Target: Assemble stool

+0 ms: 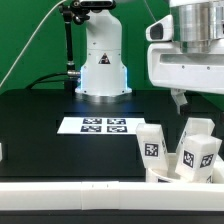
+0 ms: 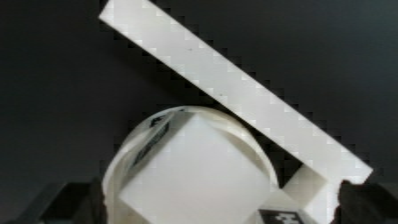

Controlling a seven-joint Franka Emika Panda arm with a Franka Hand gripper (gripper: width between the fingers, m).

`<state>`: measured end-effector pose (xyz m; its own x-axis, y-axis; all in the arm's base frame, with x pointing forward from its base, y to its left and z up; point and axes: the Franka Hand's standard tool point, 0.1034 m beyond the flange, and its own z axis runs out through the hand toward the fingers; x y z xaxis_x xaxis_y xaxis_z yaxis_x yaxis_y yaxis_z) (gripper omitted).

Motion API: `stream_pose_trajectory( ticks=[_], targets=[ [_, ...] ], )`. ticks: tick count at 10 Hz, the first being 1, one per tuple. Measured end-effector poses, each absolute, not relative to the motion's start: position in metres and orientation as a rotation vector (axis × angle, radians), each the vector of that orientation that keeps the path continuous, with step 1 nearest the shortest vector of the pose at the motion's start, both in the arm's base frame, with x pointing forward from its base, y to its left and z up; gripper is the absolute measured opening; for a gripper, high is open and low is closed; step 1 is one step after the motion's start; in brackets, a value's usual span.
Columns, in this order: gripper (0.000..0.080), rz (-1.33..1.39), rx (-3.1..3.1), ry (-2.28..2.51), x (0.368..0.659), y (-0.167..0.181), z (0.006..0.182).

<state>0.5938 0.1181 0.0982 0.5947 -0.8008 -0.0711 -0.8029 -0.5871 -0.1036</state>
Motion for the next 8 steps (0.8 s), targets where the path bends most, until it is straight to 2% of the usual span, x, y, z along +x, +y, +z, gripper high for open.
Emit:
stream_pose_trajectory(
  ticks=[5, 8],
  targets=[
    [0.0649, -0.160, -3.025, 0.204, 0.5900, 0.1198, 0.0891],
    [0.0649, -0.171, -3.060, -0.113, 0.5900, 0.1155, 0.0886]
  ],
)
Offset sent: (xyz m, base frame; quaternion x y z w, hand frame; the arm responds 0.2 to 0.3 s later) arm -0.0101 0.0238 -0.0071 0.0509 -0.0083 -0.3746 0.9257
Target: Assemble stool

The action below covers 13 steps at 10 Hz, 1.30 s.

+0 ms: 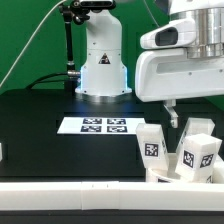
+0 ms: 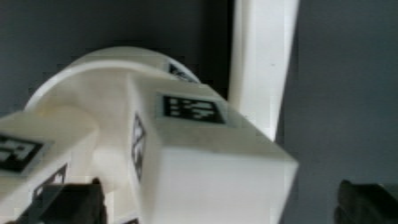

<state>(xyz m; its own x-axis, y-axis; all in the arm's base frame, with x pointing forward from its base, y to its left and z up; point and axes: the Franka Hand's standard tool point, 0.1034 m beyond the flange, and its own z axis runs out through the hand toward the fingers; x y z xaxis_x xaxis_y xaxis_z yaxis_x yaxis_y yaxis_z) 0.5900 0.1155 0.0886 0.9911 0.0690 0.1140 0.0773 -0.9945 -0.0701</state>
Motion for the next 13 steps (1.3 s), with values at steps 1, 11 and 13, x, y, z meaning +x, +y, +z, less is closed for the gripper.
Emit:
stream_pose_trajectory(
  ticks=[1, 11, 13],
  targets=[
    [0.0649, -0.174, -3.067, -0.221, 0.590, 0.113, 0.089],
    [0.0649, -0.034, -2.696, -1.706, 0.581, 0.110, 0.086],
    [0.0649, -0.080, -2.657, -1.824, 0.588, 0.107, 0.089]
  ],
)
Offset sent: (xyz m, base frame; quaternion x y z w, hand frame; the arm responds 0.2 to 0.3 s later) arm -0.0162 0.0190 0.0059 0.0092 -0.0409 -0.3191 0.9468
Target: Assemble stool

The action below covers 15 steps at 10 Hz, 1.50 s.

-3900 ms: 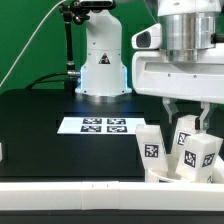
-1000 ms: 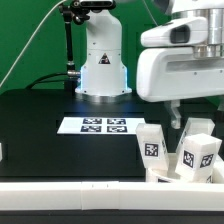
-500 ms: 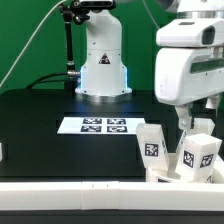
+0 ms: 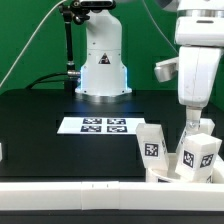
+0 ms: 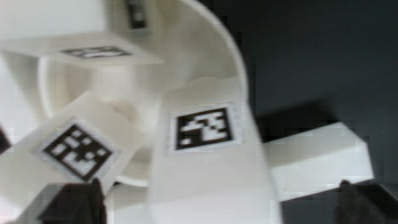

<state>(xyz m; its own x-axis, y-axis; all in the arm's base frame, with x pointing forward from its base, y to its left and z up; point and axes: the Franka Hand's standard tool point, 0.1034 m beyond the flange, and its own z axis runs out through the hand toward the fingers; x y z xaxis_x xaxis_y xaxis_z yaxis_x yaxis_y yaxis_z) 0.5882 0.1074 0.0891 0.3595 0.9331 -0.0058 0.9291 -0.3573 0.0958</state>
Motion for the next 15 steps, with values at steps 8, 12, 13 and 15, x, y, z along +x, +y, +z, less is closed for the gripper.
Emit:
stream_pose_trajectory(
  ticks=[8, 12, 13, 15],
  targets=[
    [0.0335, 0.121, 2.812, 1.246, 0.5910, 0.0974, 0.0882],
    [0.0337, 0.159, 3.028, 0.648, 0.5926, 0.0987, 0.0879],
    [0.0337, 0.161, 3.052, 0.541, 0.5926, 0.0987, 0.0878],
    [0.0337, 0.165, 3.090, 0.329, 0.5925, 0.0988, 0.0878]
  ],
)
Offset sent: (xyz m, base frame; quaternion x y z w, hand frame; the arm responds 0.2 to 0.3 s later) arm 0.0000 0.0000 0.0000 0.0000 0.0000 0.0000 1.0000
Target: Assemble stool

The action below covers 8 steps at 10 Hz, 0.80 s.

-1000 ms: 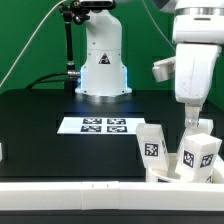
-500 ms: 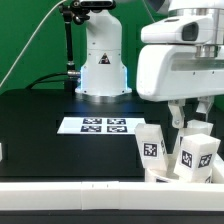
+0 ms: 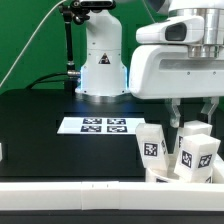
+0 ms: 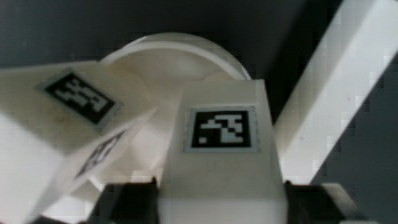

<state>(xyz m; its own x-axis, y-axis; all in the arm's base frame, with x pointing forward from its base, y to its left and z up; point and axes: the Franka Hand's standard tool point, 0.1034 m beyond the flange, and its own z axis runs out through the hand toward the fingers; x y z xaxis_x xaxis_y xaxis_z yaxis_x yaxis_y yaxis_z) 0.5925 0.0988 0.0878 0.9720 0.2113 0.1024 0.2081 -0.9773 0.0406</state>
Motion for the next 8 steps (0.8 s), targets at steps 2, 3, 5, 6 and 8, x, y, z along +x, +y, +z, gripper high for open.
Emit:
stream_pose_trajectory(
  ticks=[2, 3, 5, 6, 8],
  targets=[
    [0.0337, 0.168, 3.109, 0.173, 0.593, 0.099, 0.088],
    [0.0337, 0.170, 3.121, 0.028, 0.592, 0.099, 0.088],
    [0.0337, 0.209, 3.132, -0.333, 0.594, 0.101, 0.088],
    [0.0337, 0.214, 3.124, -0.432, 0.595, 0.103, 0.088],
    [0.0337, 0.213, 3.079, -0.759, 0.594, 0.109, 0.088]
  ],
)
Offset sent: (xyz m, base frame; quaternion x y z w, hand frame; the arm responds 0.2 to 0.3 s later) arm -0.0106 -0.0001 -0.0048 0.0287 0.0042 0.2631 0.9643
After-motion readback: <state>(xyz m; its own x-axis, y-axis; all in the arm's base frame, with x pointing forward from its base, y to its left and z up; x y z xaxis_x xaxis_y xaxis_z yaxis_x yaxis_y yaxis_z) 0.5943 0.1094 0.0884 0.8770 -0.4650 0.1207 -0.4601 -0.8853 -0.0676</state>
